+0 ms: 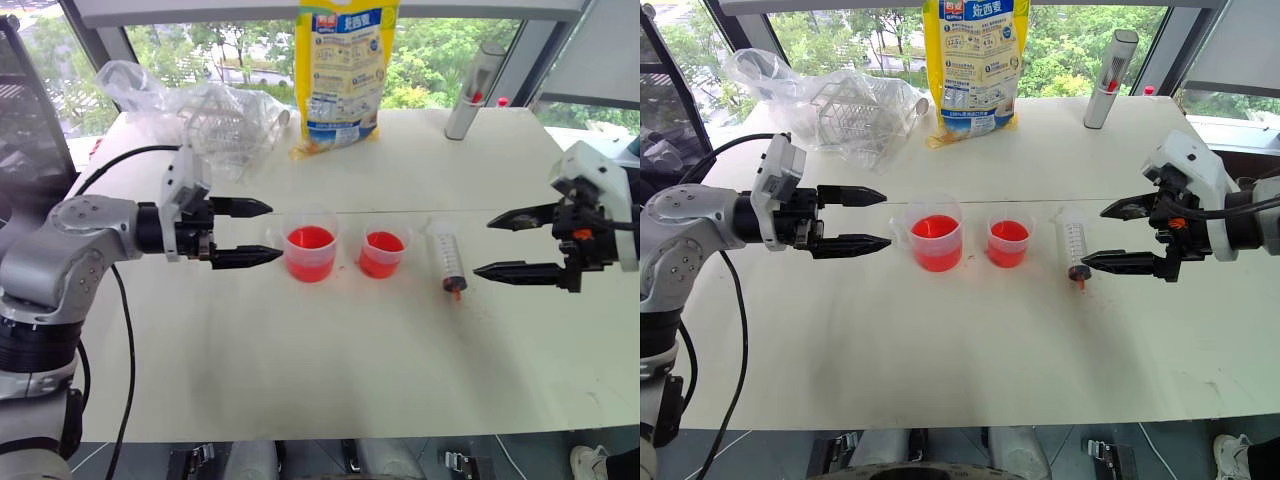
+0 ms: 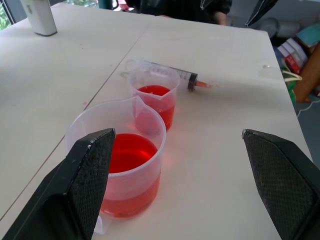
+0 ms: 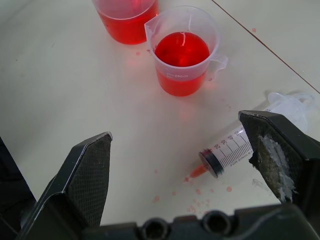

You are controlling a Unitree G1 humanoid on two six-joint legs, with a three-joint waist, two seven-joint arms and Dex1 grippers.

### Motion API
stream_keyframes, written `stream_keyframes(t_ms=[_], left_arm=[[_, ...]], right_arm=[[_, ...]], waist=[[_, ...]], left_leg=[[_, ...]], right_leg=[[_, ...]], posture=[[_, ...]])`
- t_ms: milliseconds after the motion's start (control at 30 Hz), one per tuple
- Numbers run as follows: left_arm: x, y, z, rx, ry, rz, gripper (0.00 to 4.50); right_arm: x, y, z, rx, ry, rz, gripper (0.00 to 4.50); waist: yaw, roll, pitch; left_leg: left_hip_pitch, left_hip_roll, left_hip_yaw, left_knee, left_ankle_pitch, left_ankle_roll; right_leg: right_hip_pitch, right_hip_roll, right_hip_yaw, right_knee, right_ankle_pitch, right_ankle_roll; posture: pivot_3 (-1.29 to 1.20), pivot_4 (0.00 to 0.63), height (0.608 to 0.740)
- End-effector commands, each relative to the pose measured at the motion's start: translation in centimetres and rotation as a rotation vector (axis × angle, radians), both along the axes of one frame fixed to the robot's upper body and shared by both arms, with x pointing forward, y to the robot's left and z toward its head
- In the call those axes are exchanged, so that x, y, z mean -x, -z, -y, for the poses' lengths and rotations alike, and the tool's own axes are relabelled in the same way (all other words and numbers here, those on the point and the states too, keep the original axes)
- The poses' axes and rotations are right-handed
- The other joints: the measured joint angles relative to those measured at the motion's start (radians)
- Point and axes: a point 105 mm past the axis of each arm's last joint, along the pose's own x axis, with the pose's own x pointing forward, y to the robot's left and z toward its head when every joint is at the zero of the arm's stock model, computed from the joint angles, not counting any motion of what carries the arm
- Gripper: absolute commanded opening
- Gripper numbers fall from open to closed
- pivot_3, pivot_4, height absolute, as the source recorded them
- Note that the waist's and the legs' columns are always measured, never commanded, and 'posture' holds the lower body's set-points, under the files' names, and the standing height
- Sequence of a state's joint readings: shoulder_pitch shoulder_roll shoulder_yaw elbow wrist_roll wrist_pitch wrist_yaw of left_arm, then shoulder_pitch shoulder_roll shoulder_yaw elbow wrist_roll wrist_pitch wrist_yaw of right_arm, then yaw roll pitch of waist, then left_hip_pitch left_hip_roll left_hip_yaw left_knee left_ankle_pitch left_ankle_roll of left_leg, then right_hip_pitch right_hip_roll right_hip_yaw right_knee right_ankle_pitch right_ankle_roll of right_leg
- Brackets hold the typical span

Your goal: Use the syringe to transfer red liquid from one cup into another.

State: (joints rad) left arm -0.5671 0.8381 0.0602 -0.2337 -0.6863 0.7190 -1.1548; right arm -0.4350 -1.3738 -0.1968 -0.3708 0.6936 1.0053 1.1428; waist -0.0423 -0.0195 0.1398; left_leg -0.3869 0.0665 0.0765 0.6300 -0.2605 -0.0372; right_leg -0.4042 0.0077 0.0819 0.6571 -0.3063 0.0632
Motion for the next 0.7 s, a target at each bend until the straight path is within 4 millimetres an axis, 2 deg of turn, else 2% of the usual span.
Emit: stream_keyframes(t_ms=[33,700], left_arm=[[0.37,-1.10,0.07,0.008,0.016,0.034,4.20],[0.22,-1.14,0.01,0.036,0.003,0.045,4.20]], right_arm=[[0.04,-1.12,-0.16,-0.013,-0.013,0.052,4.44],[-0.76,-0.49,0.28,0.019,0.040,0.047,4.44]], waist=[[0.000,0.000,0.000],[0.000,0.000,0.000]], left_leg=[[0.000,0.000,0.000,0.000,0.000,0.000],[0.000,0.000,0.000,0.000,0.000,0.000]], right_leg=[[0.000,0.000,0.000,0.000,0.000,0.000],[0.000,0.000,0.000,0.000,0.000,0.000]], posture=[[0.00,0.150,0.740],[0.00,0.150,0.740]])
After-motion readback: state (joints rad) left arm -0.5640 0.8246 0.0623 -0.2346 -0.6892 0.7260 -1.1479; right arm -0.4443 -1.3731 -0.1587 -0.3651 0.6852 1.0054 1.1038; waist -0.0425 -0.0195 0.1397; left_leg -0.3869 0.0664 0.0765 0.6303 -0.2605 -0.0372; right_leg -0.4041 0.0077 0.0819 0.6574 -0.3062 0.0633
